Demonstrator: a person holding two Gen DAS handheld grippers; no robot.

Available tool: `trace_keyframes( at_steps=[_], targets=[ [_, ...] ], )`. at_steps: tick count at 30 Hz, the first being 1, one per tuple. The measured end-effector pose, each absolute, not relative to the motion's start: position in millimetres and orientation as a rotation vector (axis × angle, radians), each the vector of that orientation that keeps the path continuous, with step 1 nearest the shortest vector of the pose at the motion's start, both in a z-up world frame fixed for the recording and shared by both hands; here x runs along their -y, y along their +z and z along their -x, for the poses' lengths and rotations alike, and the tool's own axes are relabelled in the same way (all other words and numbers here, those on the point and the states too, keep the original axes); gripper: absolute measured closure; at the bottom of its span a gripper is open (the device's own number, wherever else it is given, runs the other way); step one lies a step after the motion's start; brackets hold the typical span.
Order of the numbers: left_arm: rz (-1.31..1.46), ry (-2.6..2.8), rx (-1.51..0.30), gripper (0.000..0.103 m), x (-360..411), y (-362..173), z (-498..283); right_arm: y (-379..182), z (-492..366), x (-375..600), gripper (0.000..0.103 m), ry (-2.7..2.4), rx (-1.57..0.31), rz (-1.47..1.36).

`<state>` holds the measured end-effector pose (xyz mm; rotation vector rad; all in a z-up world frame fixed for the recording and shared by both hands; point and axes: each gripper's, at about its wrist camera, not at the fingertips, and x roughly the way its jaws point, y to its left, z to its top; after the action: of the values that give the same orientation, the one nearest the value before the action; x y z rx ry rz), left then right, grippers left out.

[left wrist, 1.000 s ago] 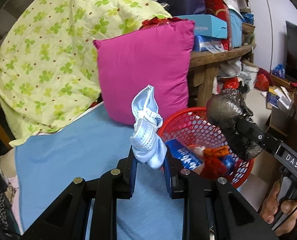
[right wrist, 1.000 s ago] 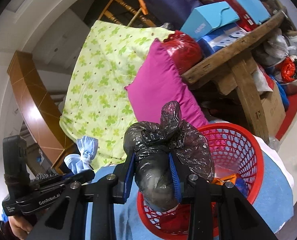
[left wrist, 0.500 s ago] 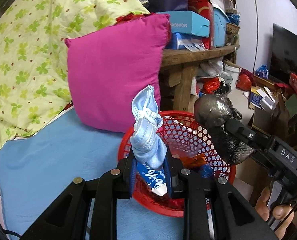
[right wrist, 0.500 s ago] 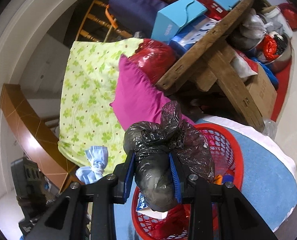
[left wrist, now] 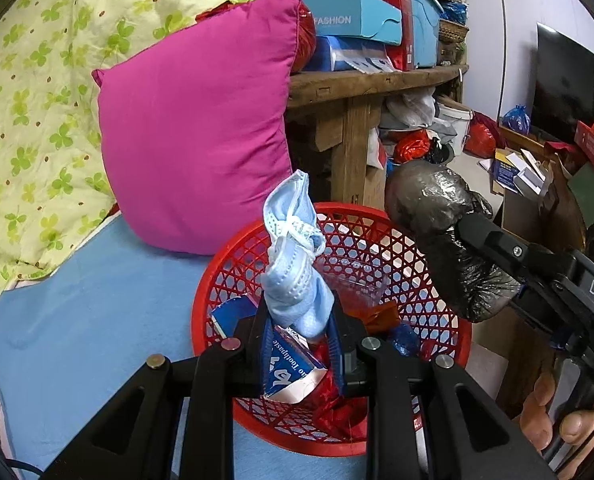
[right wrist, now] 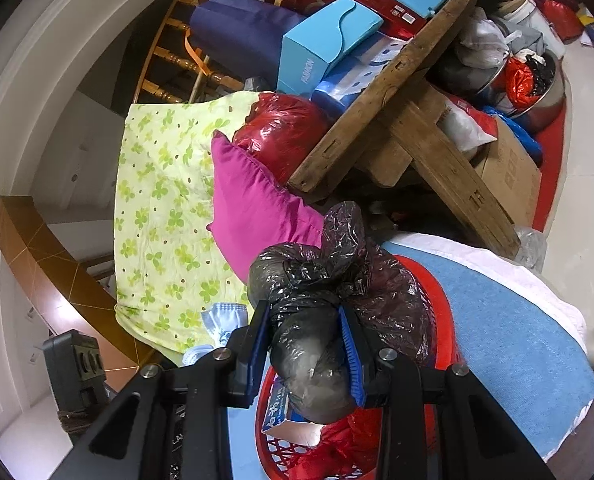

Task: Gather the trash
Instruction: 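Lower the black bag and glove into the wastebasket with both grippers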

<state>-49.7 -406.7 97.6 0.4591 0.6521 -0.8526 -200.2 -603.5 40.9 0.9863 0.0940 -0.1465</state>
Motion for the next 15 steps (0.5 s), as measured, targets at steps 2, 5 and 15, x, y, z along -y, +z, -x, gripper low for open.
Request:
trace_keyframes(
  at_steps=[2, 5, 15],
  targets=[
    [-0.458, -0.858, -0.662, 0.077, 407.2, 95.5, 49.0, 40.9, 199.8, 603.6, 0.065, -0.145, -0.095, -0.989],
    [-0.462, -0.862, -0.680, 0.076, 408.3, 91.9, 48.3, 40.6, 200.1, 603.6, 0.065, -0.142, -0.097, -0.988],
    [-0.443, -0.872, -0.682, 0.065, 401.3, 89.7, 45.9, 39.9, 192.6, 599.0, 0.065, -0.121, -0.121, -0.994]
  ],
)
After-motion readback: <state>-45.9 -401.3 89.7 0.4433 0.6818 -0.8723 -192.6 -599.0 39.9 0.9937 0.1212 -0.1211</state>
